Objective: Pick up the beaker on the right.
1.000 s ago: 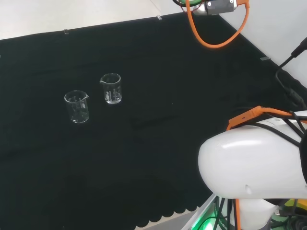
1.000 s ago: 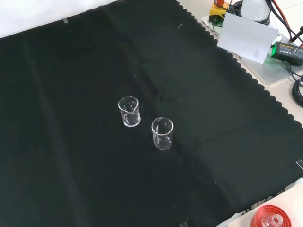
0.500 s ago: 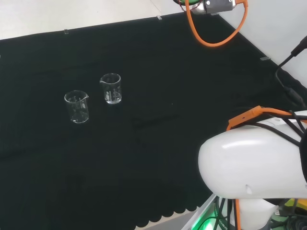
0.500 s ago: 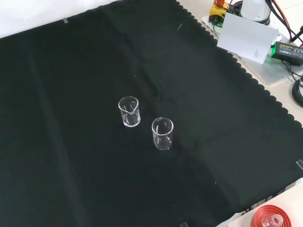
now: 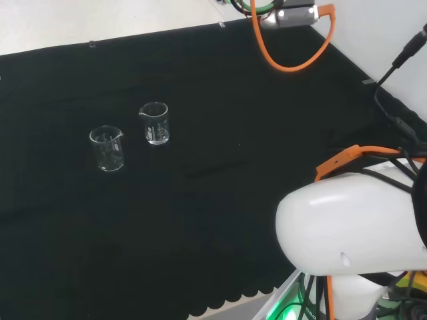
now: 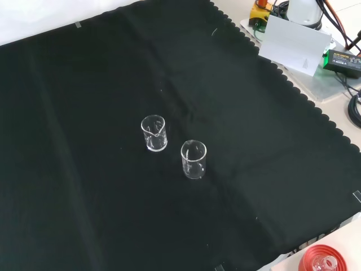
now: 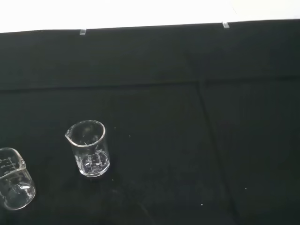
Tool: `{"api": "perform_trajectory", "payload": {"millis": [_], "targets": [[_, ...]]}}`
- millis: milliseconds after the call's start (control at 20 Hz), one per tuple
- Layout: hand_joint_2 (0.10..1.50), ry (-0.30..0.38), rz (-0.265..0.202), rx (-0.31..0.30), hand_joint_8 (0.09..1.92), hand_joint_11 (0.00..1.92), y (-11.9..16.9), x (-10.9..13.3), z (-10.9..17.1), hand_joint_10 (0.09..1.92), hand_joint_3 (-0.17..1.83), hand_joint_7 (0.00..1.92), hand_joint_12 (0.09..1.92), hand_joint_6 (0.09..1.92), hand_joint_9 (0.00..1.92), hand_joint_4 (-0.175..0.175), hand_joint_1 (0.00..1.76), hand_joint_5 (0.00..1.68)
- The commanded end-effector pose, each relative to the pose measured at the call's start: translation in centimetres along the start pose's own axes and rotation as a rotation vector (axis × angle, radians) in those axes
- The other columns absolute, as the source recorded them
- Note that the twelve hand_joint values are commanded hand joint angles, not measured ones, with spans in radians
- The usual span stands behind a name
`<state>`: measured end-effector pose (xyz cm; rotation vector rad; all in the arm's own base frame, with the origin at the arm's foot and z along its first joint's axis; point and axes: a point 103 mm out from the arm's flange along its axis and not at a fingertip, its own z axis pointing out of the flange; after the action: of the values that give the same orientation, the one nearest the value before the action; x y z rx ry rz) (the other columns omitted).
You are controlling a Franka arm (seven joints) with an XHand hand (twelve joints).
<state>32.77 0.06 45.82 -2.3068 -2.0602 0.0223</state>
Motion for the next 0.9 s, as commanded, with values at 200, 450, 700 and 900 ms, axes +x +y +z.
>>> {"api": "perform_trajectory", "payload": {"millis": [200,450,700,900], "targets": [[1.10,0.043,0.015,-0.006,0.48,0.00,3.9,-0.4,3.0,0.65,0.38,0.05,0.93,0.09,0.11,-0.032,0.43,0.20],[1.08,0.098,-0.035,-0.022,0.48,0.00,9.2,-3.4,5.4,0.65,0.40,0.05,0.93,0.09,0.11,-0.032,0.44,0.21],[1.07,0.116,-0.078,-0.046,0.48,0.00,13.5,-3.8,7.4,0.65,0.41,0.06,0.93,0.09,0.12,-0.033,0.45,0.20],[1.06,0.141,-0.090,-0.037,0.49,0.00,15.9,-3.4,9.4,0.66,0.43,0.07,0.95,0.09,0.13,-0.033,0.45,0.21]]}}
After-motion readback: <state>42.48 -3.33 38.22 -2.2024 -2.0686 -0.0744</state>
